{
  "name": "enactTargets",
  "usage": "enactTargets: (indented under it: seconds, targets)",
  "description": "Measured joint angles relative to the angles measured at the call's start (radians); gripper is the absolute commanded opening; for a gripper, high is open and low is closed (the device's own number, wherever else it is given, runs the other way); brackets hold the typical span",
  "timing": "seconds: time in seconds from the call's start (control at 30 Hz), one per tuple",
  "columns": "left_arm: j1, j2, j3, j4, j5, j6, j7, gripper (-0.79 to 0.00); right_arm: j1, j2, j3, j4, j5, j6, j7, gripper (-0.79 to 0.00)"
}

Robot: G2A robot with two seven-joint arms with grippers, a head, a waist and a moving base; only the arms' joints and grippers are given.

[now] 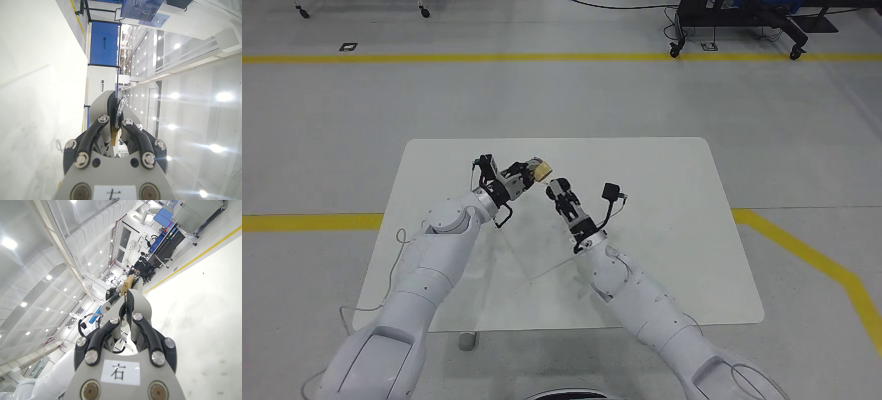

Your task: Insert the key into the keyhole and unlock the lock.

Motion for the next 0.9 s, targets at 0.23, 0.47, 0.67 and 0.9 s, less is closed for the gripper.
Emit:
enactTargets:
  seconds: [0.23, 0.47, 0.67, 0.9]
  targets:
    - [0.001, 0.000, 0.002, -0.006, 0.028, -0.023, -0.012, -0.785, -0.004, 0.008, 0.070, -0.025, 0.093, -0.028, 0.022, -0.785]
    - [0.006, 0.001, 0.000, -0.012, 0.038, -0.042, -0.038, -0.785, -0.002, 0.006, 0.089, -0.040, 0.121, 0.008, 0.061, -0.785]
    - [0.007, 0.001, -0.003, -0.013, 0.043, -0.048, -0.048, -0.785, 0.003, -0.001, 0.081, -0.030, 0.113, 0.021, 0.078, -0.785]
    - [0.007, 0.000, -0.004, -0.011, 0.045, -0.044, -0.046, -0.785, -0.001, -0.005, 0.079, -0.026, 0.104, 0.010, 0.099, -0.785]
